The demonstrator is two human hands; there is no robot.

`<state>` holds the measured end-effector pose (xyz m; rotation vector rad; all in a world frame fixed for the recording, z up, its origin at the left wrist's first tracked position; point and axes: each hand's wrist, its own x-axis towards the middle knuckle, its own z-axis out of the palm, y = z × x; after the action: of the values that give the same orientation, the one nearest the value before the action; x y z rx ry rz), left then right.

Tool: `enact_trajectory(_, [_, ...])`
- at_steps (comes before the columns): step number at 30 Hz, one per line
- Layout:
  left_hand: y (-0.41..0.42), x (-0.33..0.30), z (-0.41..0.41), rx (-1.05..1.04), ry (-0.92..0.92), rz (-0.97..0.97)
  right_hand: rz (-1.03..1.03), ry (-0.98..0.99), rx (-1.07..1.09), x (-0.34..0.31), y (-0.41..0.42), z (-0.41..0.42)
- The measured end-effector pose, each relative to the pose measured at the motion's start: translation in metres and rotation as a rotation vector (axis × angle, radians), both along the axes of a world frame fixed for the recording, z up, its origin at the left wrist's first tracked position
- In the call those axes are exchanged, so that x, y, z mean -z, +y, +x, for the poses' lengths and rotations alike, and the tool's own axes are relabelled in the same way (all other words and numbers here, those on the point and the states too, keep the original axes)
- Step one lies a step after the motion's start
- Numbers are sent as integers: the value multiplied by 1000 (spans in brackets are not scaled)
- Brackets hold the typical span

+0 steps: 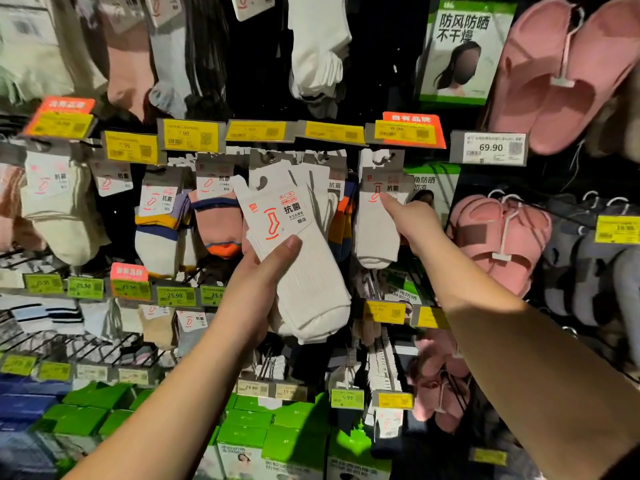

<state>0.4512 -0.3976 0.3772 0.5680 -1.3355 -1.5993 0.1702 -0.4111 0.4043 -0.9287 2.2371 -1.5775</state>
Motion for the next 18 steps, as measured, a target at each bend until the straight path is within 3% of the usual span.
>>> enact_trajectory(6, [-3, 1, -2, 16, -7, -5, 74, 126, 73, 6, 10, 6])
enact_trajectory(9, [-3, 1, -4, 15, -10, 7, -132, 156, 176, 6, 36, 27])
enact_trajectory(12, [-2, 1, -9, 21, -8, 19, -356, 107, 24, 10, 67, 67])
enact_trajectory(18, [5, 5, -22, 43, -44, -52, -385, -78, -415, 22, 89, 129])
